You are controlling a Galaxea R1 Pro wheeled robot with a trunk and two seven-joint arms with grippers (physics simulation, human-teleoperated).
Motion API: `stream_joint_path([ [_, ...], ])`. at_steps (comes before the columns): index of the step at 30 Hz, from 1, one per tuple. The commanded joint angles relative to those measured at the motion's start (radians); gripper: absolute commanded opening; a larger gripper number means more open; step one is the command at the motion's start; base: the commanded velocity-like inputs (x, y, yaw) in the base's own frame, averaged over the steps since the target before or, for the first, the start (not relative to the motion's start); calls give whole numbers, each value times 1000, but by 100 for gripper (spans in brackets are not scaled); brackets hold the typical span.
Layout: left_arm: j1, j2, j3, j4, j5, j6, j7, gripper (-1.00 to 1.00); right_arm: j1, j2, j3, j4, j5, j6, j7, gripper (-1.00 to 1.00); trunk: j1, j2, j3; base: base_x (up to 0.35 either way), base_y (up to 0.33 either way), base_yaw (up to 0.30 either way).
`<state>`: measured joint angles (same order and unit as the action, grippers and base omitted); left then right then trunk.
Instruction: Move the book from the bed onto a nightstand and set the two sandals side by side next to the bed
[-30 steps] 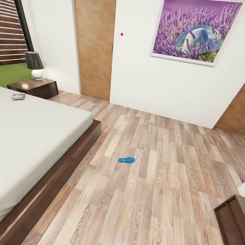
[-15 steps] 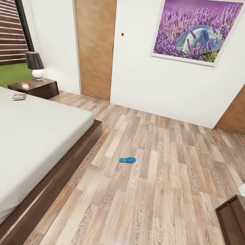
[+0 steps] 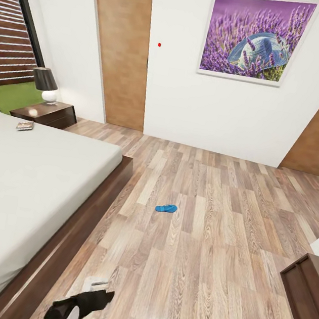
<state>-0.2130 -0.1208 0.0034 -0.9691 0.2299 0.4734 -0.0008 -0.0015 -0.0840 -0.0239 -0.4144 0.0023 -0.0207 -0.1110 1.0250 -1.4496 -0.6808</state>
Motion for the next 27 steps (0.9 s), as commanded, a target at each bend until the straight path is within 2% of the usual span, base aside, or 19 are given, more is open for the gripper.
stream_joint_path([
  [1, -10, 1, 1, -17, 24, 32, -2, 100, 0, -7, -2, -10, 0, -2, 0, 100, 0, 0, -1, 0, 0, 0],
  [4, -38, 9, 2, -50, 91, 90, -22, 100, 0, -46, -2, -54, -1, 3, 3, 100, 0, 0, -1, 0, 0, 0],
  [6, -50, 23, 3, -63, 130, 112, -63, 100, 0, -97, -2, -127, -1, 11, 7, 100, 0, 0, -1, 0, 0, 0],
  [7, -57, 37, 6, -71, 154, 121, -134, 100, 0, -163, -2, -374, 3, 46, 9, 100, 0, 0, -1, 0, 0, 0],
  [8, -57, 39, 7, -71, 156, 122, -146, 100, 0, -171, -2, -467, 6, 75, 9, 100, 0, 0, -1, 0, 0, 0],
  [9, -58, 40, 7, -72, 158, 121, -160, 100, 0, -179, -1, -655, 14, 169, 9, 100, 0, 0, -1, 0, 0, 0],
  [10, -58, 41, 7, -72, 159, 121, -163, 100, -1, -182, -1, -730, 24, 229, 9, 100, 0, 0, -1, 0, 0, 0],
  [12, -58, 41, 7, -72, 159, 121, -165, 100, -3, -183, 0, -783, 42, 285, 10, 100, 0, 0, -1, 0, 0, 0],
  [13, -58, 41, 7, -72, 159, 121, -167, 100, -6, -183, 1, -818, 70, 332, 10, 100, 0, 0, -1, 0, 0, 0],
  [14, -58, 41, 7, -72, 160, 121, -168, 100, -23, -183, 2, -846, 134, 376, 11, 100, 0, 0, -1, 0, 0, 0],
  [17, -59, 40, 7, -72, 160, 121, -169, 100, -102, -181, 8, -861, 271, 411, 21, 100, 0, 0, -1, 0, 0, 0],
  [19, -59, 40, 6, -71, 161, 121, -170, 100, -136, -179, 10, -855, 319, 418, 39, 100, 0, 0, -1, 0, 0, 0],
  [20, -59, 40, 6, -72, 161, 121, -170, 100, -165, -177, 12, -838, 358, 423, 76, 100, 0, 0, -1, 0, 0, 0],
  [21, -59, 40, 6, -71, 161, 121, -171, 100, -175, -176, 12, -826, 374, 425, 101, 100, 0, 0, -1, 0, 0, 0],
  [23, -59, 40, 6, -72, 161, 122, -173, 100, -201, -174, 14, -767, 429, 431, 226, 100, 0, 0, -1, 0, 0, 0],
  [24, -59, 39, 6, -72, 161, 121, -173, 100, -210, -173, 14, -734, 487, 436, 329, 100, 0, 0, -1, 0, 0, 0],
  [25, -59, 39, 6, -72, 161, 121, -174, 100, -212, -173, 14, -726, 510, 437, 362, 100, 0, 0, -1, 0, 0, 0],
  [26, -59, 39, 5, -71, 161, 122, -174, 100, -215, -172, 14, -711, 560, 438, 429, 100, 0, 0, -1, 0, 0, 0],
  [27, -59, 39, 5, -71, 161, 122, -174, 100, -216, -172, 14, -703, 585, 439, 462, 100, 0, 0, -1, 0, 0, 0],
])
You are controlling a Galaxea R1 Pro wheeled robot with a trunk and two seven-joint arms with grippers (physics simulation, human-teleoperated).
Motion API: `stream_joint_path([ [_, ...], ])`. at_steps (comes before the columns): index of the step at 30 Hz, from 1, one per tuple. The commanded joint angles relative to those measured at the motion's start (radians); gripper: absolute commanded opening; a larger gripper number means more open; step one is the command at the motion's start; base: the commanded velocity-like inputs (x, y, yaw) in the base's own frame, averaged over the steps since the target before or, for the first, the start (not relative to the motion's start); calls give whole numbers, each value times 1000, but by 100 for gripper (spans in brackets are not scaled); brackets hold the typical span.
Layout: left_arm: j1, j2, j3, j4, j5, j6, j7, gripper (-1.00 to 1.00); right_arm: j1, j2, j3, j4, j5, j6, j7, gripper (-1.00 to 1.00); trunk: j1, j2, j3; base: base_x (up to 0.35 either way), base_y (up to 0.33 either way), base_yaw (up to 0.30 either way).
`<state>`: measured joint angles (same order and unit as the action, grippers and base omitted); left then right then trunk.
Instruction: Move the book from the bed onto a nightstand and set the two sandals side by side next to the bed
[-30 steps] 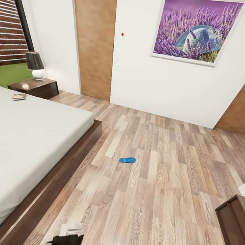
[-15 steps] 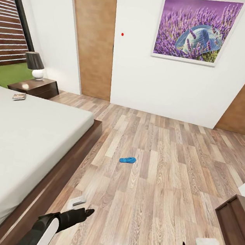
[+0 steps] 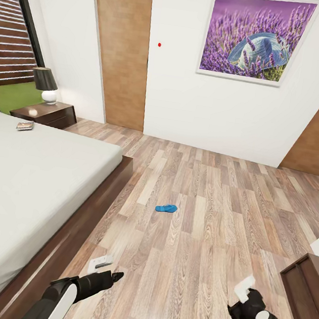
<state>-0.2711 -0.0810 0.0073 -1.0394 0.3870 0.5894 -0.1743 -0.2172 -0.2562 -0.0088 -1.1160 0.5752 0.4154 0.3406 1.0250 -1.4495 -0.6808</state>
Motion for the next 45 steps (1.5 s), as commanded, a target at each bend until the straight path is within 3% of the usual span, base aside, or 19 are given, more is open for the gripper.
stream_joint_path([
  [1, 0, 0, 1, -1, 4, 6, 0, 100, -2, 0, -1, 18, 56, 3, 77, 100, 0, -1, -1, 0, 0, 0],
  [2, 0, 0, 1, -1, 4, 6, 0, 100, -3, 0, -1, 29, 75, 4, 111, 100, 0, -1, -1, 0, 0, 0],
  [4, 0, 0, 0, -1, 4, 6, -1, 100, -4, 0, -1, 77, 130, 2, 253, 100, 0, -1, -1, 0, 0, 0],
  [6, 0, 0, 0, -1, 5, 6, -1, 100, -4, 0, -1, 96, 153, 0, 291, 100, 0, -1, -1, 0, 0, 0],
  [8, 0, 0, 0, -1, 5, 6, -1, 100, -4, 1, 3, 108, 215, -1, 304, 100, 0, -1, -1, 0, 0, 0],
  [10, 0, -1, 0, 0, 5, 6, -1, 100, -5, 21, 44, 114, 385, 0, 256, 100, 0, -1, -1, 0, 0, 0],
  [11, 0, -1, 0, 0, 5, 6, -1, 100, -5, 31, 57, 115, 430, 0, 238, 100, 0, -1, -1, 0, 0, 0],
  [12, 0, -1, 0, 1, 4, 5, -1, 100, -5, 64, 96, 119, 575, 1, 178, 100, 0, -1, -1, 0, 0, 0],
  [13, 0, -2, -1, 2, 4, 5, -1, 100, -5, 87, 114, 120, 666, 1, 145, 100, 0, -1, -1, 0, 0, 0],
  [14, 0, -2, -1, 2, 5, 5, -1, 100, -5, 98, 121, 120, 708, 1, 134, 100, 0, -1, -1, 0, 0, 0],
  [15, 0, -2, -1, 2, 5, 3, -1, 100, -5, 118, 130, 120, 781, 2, 119, 100, 0, -1, -1, 0, 0, 0],
  [17, 0, -2, -1, 2, 5, -4, -1, 100, -4, 141, 139, 118, 858, 3, 106, 100, 0, -1, -1, 0, 0, 0],
  [19, 0, -2, -1, 2, 5, -14, -1, 100, -4, 163, 144, 115, 901, 4, 100, 100, 0, -1, -1, 0, 0, 0],
  [21, 0, -2, -1, 2, 6, -22, -1, 100, -4, 196, 148, 112, 928, 5, 96, 100, 0, -1, -1, 0, 0, 0],
  [24, 0, -2, 0, 2, 6, -26, -1, 100, -4, 223, 147, 110, 940, 5, 94, 100, 0, -1, -1, 0, 0, 0],
  [28, 0, -2, 0, 2, 6, -27, -1, 100, -4, 232, 146, 110, 945, 3, 93, 100, 0, -1, -1, 0, 0, 0],
  [35, -6, -9, 23, -37, 32, -59, -23, 100, 4, 239, 185, 77, 904, -36, 102, 100, 0, -1, -1, 0, 0, 0],
  [41, -6, 10, 56, -71, 65, -55, -36, 100, 4, 241, 174, 43, 871, -70, 105, 100, 0, -1, -1, 0, 0, 0],
  [45, -7, 15, 59, -93, 88, -54, -37, 100, 4, 241, 152, 21, 849, -93, 98, 100, 0, -1, -1, 0, 0, 0],
])
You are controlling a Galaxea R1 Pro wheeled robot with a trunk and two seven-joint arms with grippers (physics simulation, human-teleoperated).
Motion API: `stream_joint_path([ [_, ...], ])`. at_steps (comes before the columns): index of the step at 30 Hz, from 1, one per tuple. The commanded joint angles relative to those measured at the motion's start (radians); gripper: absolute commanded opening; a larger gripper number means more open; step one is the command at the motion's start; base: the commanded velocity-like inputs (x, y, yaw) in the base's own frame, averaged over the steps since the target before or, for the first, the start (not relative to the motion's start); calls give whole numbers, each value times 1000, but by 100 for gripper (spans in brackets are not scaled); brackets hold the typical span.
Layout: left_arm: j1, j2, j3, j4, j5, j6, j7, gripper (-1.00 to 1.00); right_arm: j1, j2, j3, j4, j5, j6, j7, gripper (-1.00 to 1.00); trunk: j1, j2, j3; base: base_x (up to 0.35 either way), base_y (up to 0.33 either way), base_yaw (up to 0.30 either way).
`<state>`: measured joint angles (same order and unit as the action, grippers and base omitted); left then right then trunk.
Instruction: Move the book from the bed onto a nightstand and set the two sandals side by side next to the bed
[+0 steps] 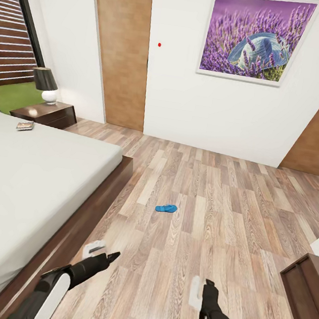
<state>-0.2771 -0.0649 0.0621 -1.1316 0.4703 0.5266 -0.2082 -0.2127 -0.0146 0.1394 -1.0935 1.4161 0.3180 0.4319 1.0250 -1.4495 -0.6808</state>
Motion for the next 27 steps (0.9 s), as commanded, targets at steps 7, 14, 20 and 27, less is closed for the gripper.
stream_joint_path([
  [7, -1, 0, 5, -40, 45, 9, -4, 100, -20, -4, -36, 30, -31, -35, -29, 100, 0, 0, -1, 0, 0, 0],
  [14, -1, 0, 5, -62, 85, 9, -4, 100, -59, -37, -52, 69, -69, -74, -68, 100, 0, 0, -1, 0, 0, 0],
  [20, -1, 0, 5, -62, 168, 10, -5, 100, -296, -54, -52, 670, -200, -79, -240, 100, 0, 0, -1, 0, 0, 0],
  [27, -1, 0, 5, -62, 168, 10, -5, 100, -298, -64, -53, 675, -217, -87, -228, 100, 0, 0, -1, 0, 0, 0],
])
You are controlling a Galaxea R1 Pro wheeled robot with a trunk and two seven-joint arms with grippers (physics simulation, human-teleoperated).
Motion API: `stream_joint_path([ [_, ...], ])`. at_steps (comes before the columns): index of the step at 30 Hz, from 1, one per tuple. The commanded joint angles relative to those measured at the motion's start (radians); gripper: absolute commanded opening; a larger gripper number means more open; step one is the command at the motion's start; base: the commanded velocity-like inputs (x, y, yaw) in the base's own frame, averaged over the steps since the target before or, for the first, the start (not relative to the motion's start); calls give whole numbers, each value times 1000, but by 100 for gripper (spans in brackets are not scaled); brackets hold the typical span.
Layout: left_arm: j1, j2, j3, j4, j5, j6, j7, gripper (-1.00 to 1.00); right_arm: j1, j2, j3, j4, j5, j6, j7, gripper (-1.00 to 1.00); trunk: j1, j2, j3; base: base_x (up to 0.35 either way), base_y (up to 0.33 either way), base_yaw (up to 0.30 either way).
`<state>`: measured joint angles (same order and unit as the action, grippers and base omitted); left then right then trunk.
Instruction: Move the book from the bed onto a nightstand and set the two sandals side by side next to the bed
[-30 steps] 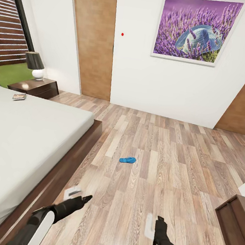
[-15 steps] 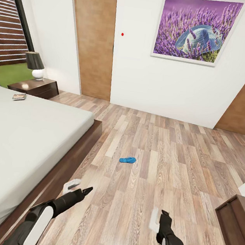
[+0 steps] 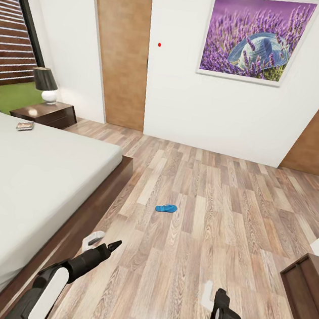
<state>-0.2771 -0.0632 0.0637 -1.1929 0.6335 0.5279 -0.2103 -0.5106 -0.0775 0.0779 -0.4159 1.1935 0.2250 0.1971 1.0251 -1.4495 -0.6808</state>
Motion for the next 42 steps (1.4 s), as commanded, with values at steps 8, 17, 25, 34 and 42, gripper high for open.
stream_joint_path([
  [8, -1, -1, 4, -1, 6, 9, -3, 100, 0, -2, 9, -2, -48, 3, 90, 100, 0, 0, -1, 0, 0, 0],
  [17, -1, -1, 4, 1, 6, 9, -3, 100, 0, -4, 10, -25, -52, 2, 352, 100, 0, 0, -1, 0, 0, 0],
  [25, -1, 3, 4, 1, 7, 7, -3, 100, 0, -5, 10, -85, -51, 2, 399, 100, 0, 0, -1, 0, 0, 0],
  [34, -1, 3, 4, 0, 8, 7, -3, 100, 0, -5, 9, -116, -48, 2, 398, 100, 23, -42, -20, 0, 0, 0],
  [42, -1, 3, 4, -1, 8, 7, -3, 100, 0, -1, 12, -106, -45, 0, 94, 100, 54, -98, -45, 0, 0, 0],
])
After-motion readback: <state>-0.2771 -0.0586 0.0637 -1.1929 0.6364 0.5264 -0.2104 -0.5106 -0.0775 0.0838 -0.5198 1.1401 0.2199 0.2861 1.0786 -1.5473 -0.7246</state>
